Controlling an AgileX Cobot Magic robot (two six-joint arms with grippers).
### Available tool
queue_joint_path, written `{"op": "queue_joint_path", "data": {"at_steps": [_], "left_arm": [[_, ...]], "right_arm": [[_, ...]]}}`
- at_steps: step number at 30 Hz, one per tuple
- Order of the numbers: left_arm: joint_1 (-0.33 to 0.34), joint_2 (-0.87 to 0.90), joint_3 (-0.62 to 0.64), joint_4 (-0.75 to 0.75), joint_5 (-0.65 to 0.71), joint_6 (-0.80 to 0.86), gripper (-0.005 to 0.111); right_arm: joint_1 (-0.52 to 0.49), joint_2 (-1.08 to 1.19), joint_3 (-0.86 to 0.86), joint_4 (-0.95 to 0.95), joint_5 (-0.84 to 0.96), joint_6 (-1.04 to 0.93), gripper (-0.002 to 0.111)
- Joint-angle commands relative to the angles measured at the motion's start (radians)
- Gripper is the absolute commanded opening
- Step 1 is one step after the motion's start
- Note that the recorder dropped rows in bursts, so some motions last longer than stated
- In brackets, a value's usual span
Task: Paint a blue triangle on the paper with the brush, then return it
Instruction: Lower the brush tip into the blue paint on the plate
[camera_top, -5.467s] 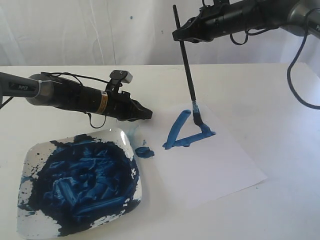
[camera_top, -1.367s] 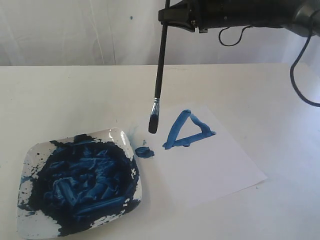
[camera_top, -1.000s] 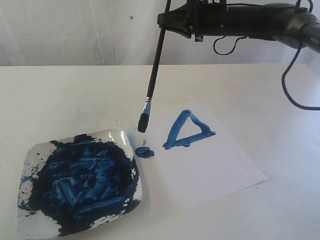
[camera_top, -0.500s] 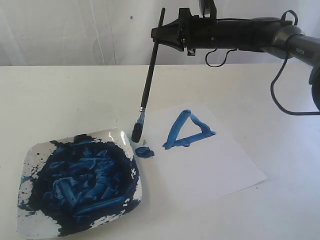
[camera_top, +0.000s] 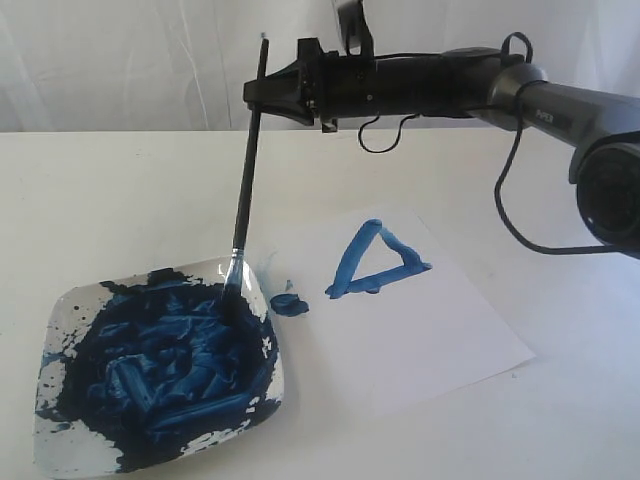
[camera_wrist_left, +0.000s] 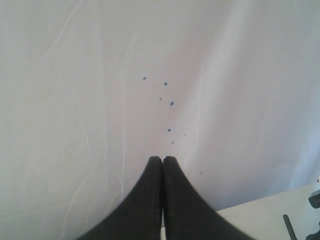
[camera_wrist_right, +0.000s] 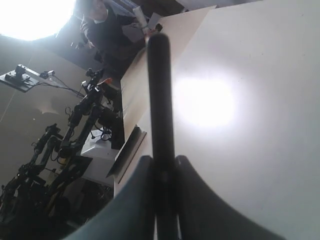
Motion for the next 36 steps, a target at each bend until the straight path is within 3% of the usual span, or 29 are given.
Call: {"op": "queue_joint_path", "data": {"at_steps": [1, 17, 36], "left_arm": [[0.003, -0.012, -0.001, -0.003, -0.007, -0.007, 0.0], [0.003, -0.012, -0.001, -0.003, -0.007, -0.002, 0.0], [0.003, -0.012, -0.001, -0.003, -0.007, 0.0, 0.0]], "right_arm": [[0.026, -0.002, 0.002, 0.004, 0.007, -0.011, 0.0], [0.134, 0.059, 0.002, 0.002, -0.091, -0.057, 0.0], [0.139, 0.117, 0.002, -0.002, -0.231, -0.022, 0.0]]}}
